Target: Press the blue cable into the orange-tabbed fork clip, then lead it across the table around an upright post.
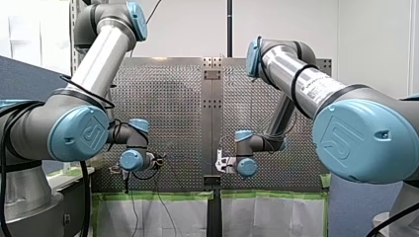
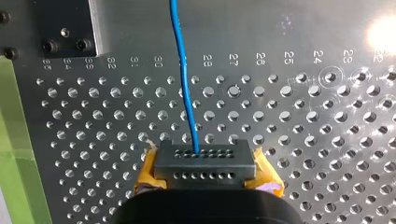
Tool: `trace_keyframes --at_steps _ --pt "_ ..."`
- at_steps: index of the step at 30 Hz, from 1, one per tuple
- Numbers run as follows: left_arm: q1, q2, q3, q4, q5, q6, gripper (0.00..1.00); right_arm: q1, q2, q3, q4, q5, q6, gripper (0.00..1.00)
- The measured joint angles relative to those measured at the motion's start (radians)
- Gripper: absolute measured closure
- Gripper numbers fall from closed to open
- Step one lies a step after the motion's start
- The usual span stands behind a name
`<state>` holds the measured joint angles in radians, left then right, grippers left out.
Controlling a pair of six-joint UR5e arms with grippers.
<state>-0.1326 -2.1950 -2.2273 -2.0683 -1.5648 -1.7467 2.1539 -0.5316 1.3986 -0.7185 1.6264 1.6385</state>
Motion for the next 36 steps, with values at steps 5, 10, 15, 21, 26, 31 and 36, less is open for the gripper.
trace_keyframes --at_steps 5,10,15,21,26,31,36 --pt "-0.009 0.000 0.019 -0.037 0.028 -0.048 0.00 0.001 0.000 0.000 0.001 -0.002 0.000 1.00" --pt "-0.040 0.001 0.029 -0.069 0.034 -0.047 0.00 0.002 0.001 0.000 0.001 -0.002 0.000 1.00" --pt "-0.087 0.000 0.063 -0.076 -0.007 -0.038 0.00 0.001 0.001 0.000 0.000 -0.002 0.000 1.00" --pt "-0.142 0.000 0.116 -0.108 -0.061 -0.036 0.00 -0.002 0.002 0.000 0.000 -0.002 0.001 1.00" --pt "-0.191 -0.002 0.159 -0.135 -0.110 -0.039 0.00 -0.002 0.002 0.000 0.002 -0.004 0.000 1.00" --pt "-0.237 -0.006 0.172 -0.129 -0.161 -0.040 0.00 0.000 0.003 0.000 0.003 -0.005 0.000 1.00" --pt "-0.241 -0.032 0.199 -0.126 -0.206 -0.030 0.00 0.002 0.003 0.000 0.003 -0.005 0.000 1.00"
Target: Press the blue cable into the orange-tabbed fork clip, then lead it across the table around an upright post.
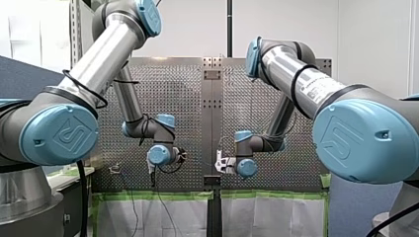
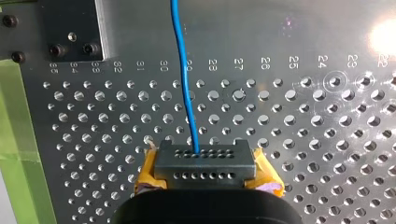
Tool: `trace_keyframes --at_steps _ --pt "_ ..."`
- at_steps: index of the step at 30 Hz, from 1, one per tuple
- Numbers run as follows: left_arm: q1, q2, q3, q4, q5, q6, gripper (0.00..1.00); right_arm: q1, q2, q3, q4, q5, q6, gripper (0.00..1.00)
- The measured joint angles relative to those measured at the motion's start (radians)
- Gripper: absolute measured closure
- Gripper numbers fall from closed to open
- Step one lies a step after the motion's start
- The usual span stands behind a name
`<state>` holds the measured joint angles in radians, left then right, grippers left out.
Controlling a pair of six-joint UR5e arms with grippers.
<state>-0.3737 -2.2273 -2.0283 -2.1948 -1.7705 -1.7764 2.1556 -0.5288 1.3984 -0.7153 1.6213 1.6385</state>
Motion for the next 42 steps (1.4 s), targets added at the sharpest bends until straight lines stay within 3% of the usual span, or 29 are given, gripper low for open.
trace_keyframes --at_steps 12,23,30,42 --pt "0.010 -0.084 0.092 -0.015 -0.107 0.025 0.00 0.002 0.001 0.000 0.000 -0.001 -0.002 1.00" --pt "0.015 -0.089 0.150 -0.023 -0.107 0.026 0.00 0.003 0.004 0.000 -0.001 -0.001 -0.005 1.00" --pt "0.027 -0.125 0.180 -0.029 -0.122 0.037 0.00 0.003 0.005 0.000 -0.002 -0.001 -0.005 1.00" --pt "0.036 -0.138 0.206 -0.035 -0.127 0.046 0.00 0.004 0.006 0.000 -0.002 -0.002 -0.006 1.00"
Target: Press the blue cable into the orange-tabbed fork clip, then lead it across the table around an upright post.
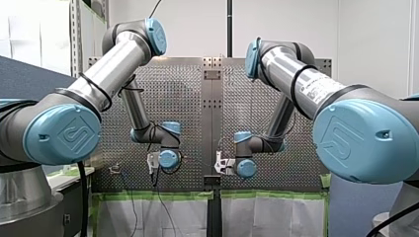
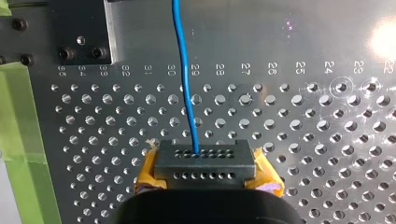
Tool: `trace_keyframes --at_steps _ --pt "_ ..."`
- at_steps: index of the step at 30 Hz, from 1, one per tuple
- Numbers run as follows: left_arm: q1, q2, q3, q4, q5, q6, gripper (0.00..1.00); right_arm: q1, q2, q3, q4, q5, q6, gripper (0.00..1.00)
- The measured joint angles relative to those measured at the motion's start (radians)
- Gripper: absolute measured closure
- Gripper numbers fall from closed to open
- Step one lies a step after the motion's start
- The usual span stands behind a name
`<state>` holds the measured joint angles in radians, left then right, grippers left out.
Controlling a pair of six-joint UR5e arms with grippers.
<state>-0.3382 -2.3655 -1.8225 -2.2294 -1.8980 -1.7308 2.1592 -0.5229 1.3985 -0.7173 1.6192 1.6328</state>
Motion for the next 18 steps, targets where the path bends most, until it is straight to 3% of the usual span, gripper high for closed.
trace_keyframes --at_steps 5,12,14,15,16,18 --pt "0.000 0.000 0.001 0.002 -0.002 0.005 0.00 -0.001 0.000 0.000 0.000 -0.001 0.001 1.00" --pt "0.000 0.000 0.005 -0.005 -0.022 0.049 0.00 -0.001 0.000 0.000 0.000 -0.002 0.002 1.00" --pt "0.000 0.000 0.005 -0.007 -0.031 0.056 0.11 -0.001 0.000 0.000 0.000 -0.002 0.002 1.00" --pt "0.000 0.000 0.005 -0.008 -0.038 0.059 0.11 -0.001 0.000 0.000 0.001 -0.002 0.002 1.00" --pt "0.000 0.001 0.005 -0.008 -0.042 0.061 0.19 0.000 0.000 0.000 0.001 -0.002 0.003 1.00" --pt "0.000 0.001 0.006 -0.008 -0.048 0.064 0.22 0.000 0.000 0.000 0.001 -0.002 0.003 1.00"
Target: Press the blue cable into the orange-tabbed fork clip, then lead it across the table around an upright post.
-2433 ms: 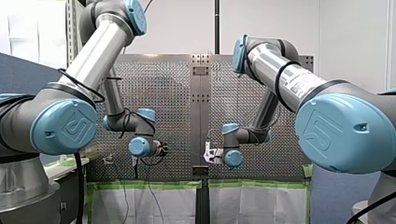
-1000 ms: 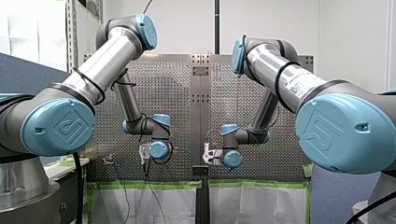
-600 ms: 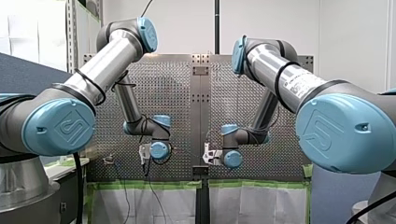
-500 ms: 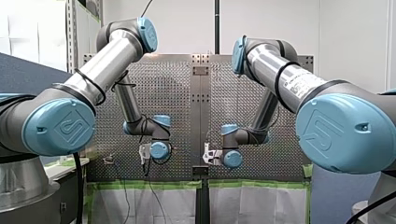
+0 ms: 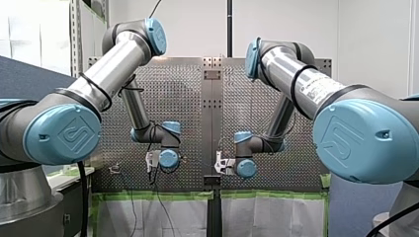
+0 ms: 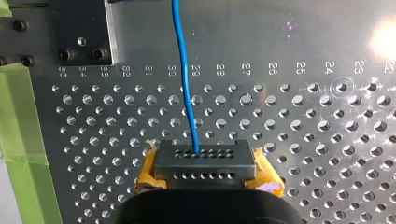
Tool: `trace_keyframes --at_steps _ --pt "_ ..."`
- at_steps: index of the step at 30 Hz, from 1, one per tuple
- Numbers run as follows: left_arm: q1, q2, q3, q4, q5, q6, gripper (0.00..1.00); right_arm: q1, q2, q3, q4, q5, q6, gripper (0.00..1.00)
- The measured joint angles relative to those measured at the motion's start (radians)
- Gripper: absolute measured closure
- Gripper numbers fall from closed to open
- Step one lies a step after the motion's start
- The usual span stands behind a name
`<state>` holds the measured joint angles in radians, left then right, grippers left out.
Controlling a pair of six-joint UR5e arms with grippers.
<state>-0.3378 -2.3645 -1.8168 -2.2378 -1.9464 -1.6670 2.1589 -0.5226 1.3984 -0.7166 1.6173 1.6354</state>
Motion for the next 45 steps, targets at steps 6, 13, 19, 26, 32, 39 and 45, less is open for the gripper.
trace_keyframes --at_steps 6,13,19,26,32,39,45 --pt "0.000 0.000 0.000 0.002 -0.005 0.016 0.51 0.000 0.001 0.000 0.001 0.000 0.000 1.00" --pt "0.000 0.000 0.000 0.006 -0.007 0.014 0.91 0.001 0.001 0.000 0.002 0.000 0.000 1.00" --pt "0.000 0.000 0.000 0.006 -0.006 0.001 0.98 0.002 0.001 0.000 0.002 0.000 0.000 1.00" --pt "0.000 0.000 0.000 -0.002 -0.004 -0.007 0.98 0.002 0.003 0.000 0.003 0.000 0.001 1.00" --pt "-0.003 0.000 0.008 -0.032 -0.004 -0.004 0.98 0.002 0.003 0.000 0.004 0.001 -0.003 1.00" --pt "-0.019 0.025 0.047 -0.099 -0.038 0.005 0.98 0.001 -0.027 0.000 0.031 0.036 -0.024 1.00" --pt "-0.034 0.082 0.051 -0.161 -0.054 0.006 0.98 0.001 -0.080 0.000 0.083 0.045 -0.027 1.00"
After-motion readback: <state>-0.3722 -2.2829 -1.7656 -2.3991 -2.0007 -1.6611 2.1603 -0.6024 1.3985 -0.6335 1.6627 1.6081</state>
